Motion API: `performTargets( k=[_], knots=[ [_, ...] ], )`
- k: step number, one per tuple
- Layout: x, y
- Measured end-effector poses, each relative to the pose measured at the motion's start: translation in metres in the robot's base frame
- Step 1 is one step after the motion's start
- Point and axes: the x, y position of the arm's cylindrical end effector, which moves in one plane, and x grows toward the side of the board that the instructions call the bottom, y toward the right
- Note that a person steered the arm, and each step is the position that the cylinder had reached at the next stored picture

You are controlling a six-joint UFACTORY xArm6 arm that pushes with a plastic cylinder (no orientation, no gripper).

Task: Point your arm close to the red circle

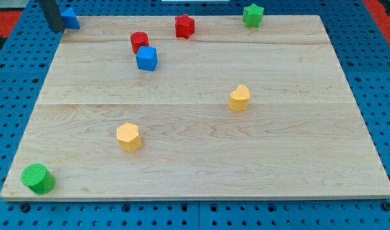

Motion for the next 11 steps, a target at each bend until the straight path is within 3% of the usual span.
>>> performTargets(
  k=[3,6,9,11],
  knots=[
    [0.043,0.050],
    [0.056,0.100],
    [0.051,0.160],
    [0.014,0.200]
  ],
)
